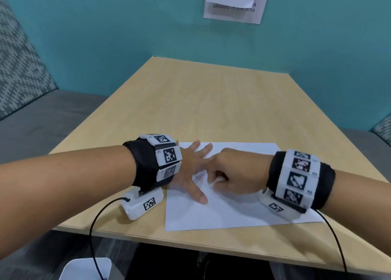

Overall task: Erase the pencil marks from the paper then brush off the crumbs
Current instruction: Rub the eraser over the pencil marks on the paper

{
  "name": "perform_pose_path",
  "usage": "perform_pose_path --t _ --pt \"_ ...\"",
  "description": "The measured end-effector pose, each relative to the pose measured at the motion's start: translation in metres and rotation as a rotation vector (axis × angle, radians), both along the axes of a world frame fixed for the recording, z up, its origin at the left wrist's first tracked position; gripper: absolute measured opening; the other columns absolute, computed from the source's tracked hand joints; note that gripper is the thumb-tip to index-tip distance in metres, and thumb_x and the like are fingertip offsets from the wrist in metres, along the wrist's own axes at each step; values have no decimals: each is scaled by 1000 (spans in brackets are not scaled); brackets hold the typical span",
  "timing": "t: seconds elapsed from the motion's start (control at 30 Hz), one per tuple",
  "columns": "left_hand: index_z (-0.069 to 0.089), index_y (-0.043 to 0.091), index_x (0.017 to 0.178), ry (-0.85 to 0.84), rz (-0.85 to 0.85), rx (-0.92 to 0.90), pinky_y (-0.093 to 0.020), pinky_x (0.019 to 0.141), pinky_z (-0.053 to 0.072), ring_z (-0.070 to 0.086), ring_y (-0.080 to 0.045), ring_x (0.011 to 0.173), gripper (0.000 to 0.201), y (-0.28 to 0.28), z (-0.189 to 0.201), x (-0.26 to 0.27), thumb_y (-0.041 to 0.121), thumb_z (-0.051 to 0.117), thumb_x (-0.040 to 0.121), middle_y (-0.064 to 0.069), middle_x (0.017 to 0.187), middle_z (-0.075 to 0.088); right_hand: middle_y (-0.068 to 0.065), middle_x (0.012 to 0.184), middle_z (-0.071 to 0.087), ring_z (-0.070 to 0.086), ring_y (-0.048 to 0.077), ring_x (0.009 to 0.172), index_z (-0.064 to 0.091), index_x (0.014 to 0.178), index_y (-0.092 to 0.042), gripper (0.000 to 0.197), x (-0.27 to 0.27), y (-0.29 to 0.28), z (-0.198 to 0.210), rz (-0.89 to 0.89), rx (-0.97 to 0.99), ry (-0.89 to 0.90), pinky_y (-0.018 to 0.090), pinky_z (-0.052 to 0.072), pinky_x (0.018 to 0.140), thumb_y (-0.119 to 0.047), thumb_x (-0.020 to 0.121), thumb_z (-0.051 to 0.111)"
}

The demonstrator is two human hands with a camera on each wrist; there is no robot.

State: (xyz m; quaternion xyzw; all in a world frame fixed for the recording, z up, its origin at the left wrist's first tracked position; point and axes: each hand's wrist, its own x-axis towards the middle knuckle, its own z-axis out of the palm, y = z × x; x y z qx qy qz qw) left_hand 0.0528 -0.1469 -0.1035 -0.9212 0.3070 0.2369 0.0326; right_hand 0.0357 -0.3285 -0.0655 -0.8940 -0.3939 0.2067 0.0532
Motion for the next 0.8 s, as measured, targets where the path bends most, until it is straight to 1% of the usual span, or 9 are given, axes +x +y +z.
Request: perform_pose_path --t 0.13,0.23,0.3,0.37,0.43,0.5,0.57,0.67,0.8 --pt "-22 48 150 15 22 20 -70 114 -2 -25 -26 149 118 -2 3 0 81 60 71 7 162 -28 -13 70 60 51 2 59 71 87 -16 11 35 -15 6 -130 25 -98 22 40 62 -19 85 61" --pt "-15 55 149 19 16 6 -73 111 -2 -25 -26 149 115 -1 2 1 87 55 63 10 162 -27 -15 65 57 50 1 57 70 84 -15 10 24 -7 3 -98 29 -64 18 39 59 -17 84 60" --pt "-8 59 147 12 5 -15 -75 110 -2 -24 -27 149 110 0 0 1 88 53 61 12 162 -26 -18 63 54 52 -4 57 70 87 -18 8 13 -2 2 -55 19 0 11 38 57 -19 85 62" --pt "-10 58 148 19 10 -9 -73 111 -3 -24 -28 149 111 0 2 0 86 56 64 10 162 -26 -20 64 54 52 -8 58 71 91 -17 10 20 -4 5 -61 18 -16 8 37 56 -21 85 65" --pt "-19 50 150 22 22 10 -67 113 -3 -24 -29 149 117 -3 5 -2 81 61 70 7 162 -27 -17 64 56 51 -2 56 72 90 -16 11 34 -12 8 -129 31 -80 12 36 55 -23 85 66" --pt "-21 46 151 16 30 17 -64 114 -4 -24 -29 149 118 -4 8 -3 77 63 74 5 163 -27 -13 65 58 50 2 56 72 88 -15 10 39 -14 8 -161 34 -101 15 37 55 -23 85 66" --pt "-17 49 152 24 26 5 -63 114 -6 -24 -30 149 113 -4 8 -3 75 63 76 5 163 -26 -14 67 59 51 1 58 71 88 -15 9 27 -9 6 -120 18 -72 12 38 56 -21 85 64" --pt "-13 51 152 22 14 3 -63 114 -6 -25 -32 149 110 -4 8 -3 74 64 76 4 163 -26 -11 73 63 52 0 61 71 90 -18 10 14 -4 4 -44 0 -6 15 41 61 -20 85 64" --pt "-20 41 153 21 35 34 -62 115 -4 -25 -28 149 118 -6 10 -5 75 63 76 5 162 -27 -12 70 62 52 2 59 73 90 -15 12 37 -17 10 -164 17 -95 20 40 62 -22 84 66"
